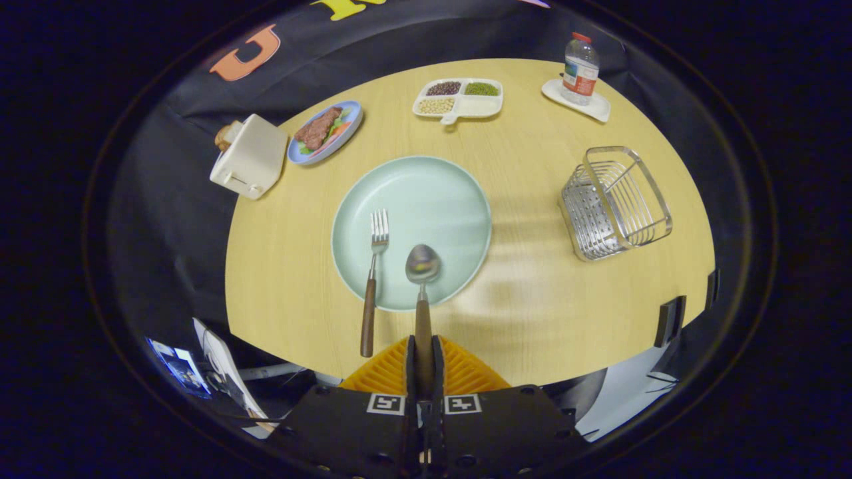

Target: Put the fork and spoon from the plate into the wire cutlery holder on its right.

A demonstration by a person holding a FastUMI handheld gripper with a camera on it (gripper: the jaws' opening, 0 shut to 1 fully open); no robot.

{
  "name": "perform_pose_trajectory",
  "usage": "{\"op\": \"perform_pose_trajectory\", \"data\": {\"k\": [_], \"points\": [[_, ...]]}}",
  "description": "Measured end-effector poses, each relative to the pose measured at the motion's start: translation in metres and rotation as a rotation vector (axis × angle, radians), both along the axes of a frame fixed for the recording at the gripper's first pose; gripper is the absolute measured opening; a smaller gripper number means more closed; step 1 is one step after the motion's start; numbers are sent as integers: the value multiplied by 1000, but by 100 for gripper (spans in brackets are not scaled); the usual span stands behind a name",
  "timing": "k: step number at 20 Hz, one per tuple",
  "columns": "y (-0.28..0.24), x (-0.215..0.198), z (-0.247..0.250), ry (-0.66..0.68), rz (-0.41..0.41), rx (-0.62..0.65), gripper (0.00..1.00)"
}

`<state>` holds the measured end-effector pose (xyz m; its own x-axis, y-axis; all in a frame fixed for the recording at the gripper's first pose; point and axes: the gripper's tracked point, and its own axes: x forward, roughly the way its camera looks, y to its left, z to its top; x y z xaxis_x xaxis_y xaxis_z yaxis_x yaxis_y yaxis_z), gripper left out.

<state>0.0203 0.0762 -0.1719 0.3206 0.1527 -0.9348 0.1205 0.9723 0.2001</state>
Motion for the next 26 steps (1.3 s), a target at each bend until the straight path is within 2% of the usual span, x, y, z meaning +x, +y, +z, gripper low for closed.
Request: {"op": "perform_pose_trajectory", "data": {"k": [9, 14, 19, 22, 26], "points": [[-16, -1, 45, -59, -30, 73, 7], [-66, -2, 87, -127, -96, 81, 7], [-139, -7, 118, -164, -179, -1, 7], [-168, -3, 116, -144, -212, -40, 7], [-185, 8, 104, -104, -219, -56, 7]]}}
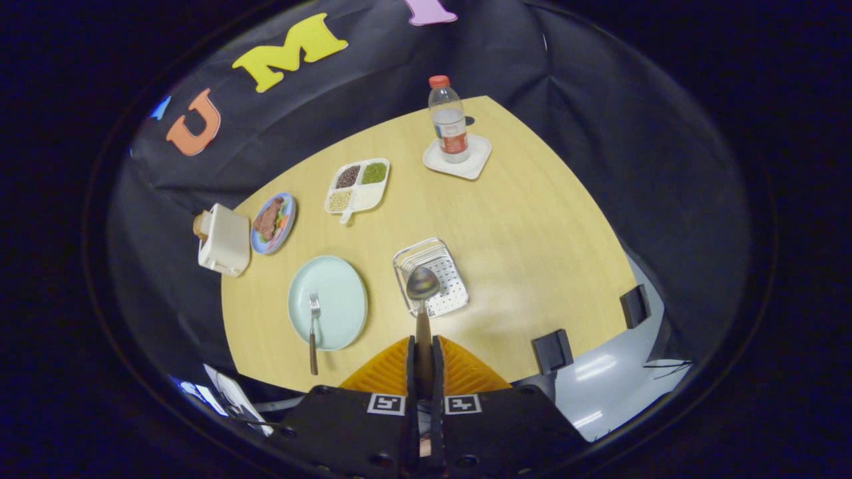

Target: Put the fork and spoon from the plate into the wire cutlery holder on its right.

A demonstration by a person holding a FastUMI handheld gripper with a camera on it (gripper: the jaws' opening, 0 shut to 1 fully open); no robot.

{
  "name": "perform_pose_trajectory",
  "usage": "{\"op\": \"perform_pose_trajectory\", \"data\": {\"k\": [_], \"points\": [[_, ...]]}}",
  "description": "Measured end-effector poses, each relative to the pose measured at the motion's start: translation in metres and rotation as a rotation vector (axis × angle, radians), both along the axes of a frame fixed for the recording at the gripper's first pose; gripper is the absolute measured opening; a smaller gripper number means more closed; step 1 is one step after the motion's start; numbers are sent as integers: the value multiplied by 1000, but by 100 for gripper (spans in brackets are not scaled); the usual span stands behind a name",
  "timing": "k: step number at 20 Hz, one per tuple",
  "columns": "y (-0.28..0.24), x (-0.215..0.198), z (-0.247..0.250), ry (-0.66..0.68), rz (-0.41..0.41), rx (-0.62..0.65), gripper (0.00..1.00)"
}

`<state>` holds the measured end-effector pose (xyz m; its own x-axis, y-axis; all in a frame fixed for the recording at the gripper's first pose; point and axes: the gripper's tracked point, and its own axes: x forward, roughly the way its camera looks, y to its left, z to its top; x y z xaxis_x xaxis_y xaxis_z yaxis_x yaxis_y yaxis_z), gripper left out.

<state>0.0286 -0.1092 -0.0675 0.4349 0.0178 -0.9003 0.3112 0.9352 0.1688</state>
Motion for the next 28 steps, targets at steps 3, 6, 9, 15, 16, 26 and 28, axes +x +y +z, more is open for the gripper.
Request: {"op": "perform_pose_trajectory", "data": {"k": [3, 6, 9, 15, 16, 26, 28], "points": [[-4, 9, -11, 30, -4, -9, 7], [-3, 17, -18, 43, -7, -2, 7], [3, 20, -16, 28, -13, 17, 24], [33, 16, 7, -37, 41, 21, 79], [43, 14, 10, -49, 57, 22, 82], [204, -23, -49, 5, 286, 0, 95], [223, -21, -73, 27, 295, -14, 95]]}}
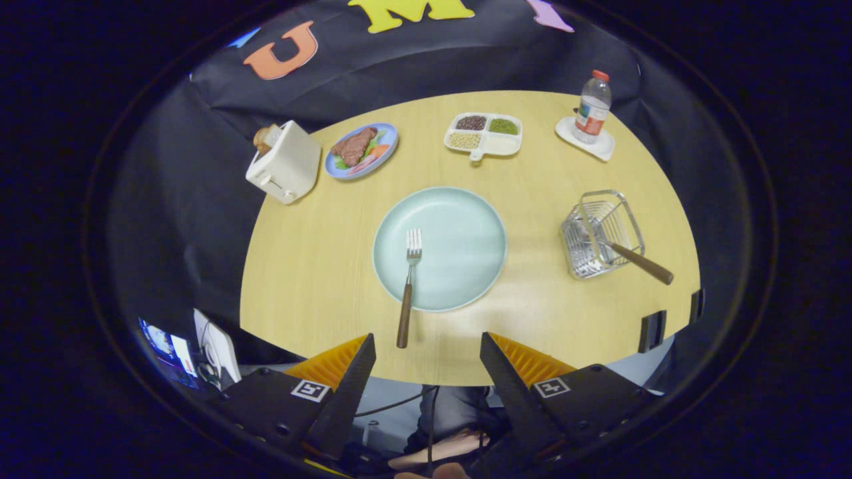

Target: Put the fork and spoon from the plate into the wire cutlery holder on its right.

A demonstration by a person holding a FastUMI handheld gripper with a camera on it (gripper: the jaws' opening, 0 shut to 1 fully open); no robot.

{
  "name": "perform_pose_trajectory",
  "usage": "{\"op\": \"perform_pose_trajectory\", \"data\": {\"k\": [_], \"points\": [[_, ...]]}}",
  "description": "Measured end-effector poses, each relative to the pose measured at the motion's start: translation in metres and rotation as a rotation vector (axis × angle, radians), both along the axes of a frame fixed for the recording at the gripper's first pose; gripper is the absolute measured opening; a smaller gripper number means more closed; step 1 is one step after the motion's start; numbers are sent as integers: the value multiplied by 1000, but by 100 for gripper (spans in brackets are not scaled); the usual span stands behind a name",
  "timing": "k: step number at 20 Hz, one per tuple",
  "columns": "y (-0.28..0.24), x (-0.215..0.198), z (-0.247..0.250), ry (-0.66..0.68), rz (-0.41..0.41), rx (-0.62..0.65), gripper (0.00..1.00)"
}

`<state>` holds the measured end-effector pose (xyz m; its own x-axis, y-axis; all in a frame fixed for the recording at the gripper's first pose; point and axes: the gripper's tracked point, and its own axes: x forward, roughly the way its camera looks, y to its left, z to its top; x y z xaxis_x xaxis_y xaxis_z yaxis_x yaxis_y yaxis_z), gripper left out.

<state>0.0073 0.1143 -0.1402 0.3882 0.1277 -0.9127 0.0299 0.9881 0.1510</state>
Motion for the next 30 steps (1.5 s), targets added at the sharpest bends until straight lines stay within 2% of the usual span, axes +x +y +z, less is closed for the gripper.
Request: {"op": "perform_pose_trajectory", "data": {"k": [10, 13, 18, 20, 22, 23, 30], "points": [[29, 15, -99, 145, -40, -42, 93], [34, 15, -115, 181, -41, -34, 81], [39, 14, -126, 227, -11, -50, 31], [38, 18, -129, 236, -29, -46, 11], [36, 11, -133, 228, -15, -70, 14], [38, 16, -120, 227, -5, -70, 6], [31, 19, -95, 186, 36, -61, 6]]}}
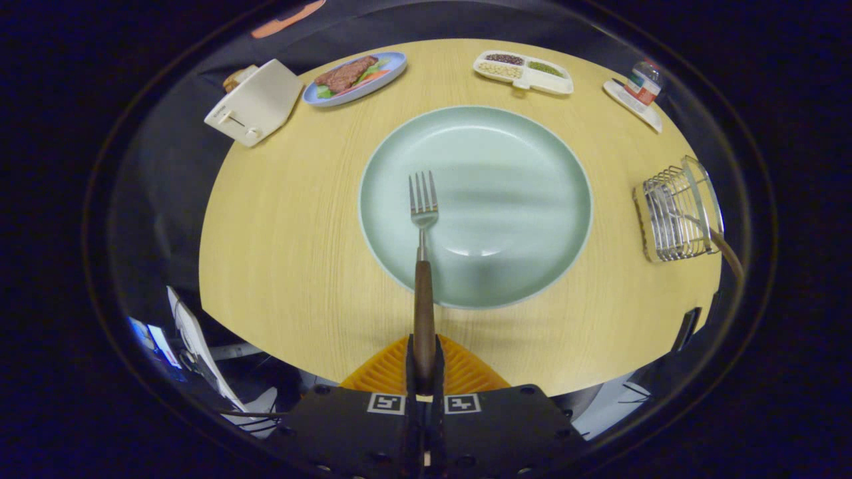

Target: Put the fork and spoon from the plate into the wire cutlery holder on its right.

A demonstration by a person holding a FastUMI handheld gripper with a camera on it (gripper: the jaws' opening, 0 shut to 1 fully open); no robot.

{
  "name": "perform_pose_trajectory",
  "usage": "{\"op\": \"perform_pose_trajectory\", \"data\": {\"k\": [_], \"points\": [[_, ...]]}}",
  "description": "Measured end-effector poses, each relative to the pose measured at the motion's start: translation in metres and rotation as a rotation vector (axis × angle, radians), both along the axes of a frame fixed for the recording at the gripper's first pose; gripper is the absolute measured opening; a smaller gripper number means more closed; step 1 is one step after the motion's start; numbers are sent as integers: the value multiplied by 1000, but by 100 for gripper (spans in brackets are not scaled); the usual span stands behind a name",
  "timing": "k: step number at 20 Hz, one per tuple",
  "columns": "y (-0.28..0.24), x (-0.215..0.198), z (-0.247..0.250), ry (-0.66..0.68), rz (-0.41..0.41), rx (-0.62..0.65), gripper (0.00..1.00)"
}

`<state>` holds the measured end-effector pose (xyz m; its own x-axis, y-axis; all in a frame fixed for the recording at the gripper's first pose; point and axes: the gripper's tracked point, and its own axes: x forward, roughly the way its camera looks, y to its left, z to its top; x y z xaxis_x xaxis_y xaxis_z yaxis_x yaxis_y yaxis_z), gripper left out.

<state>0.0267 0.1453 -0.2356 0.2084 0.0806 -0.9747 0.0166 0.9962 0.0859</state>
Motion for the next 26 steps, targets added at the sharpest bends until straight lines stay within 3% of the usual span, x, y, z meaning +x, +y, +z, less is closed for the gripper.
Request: {"op": "perform_pose_trajectory", "data": {"k": [1, 2, 10, 18, 26], "points": [[-2, 0, 2, -5, -9, 11, 6], [-3, 0, 5, -20, -8, 15, 0], [-33, -18, 73, -81, -42, 88, 0], [-155, -41, 147, -177, -167, 57, 0], [-221, -59, 144, -106, -236, 17, 0]]}}
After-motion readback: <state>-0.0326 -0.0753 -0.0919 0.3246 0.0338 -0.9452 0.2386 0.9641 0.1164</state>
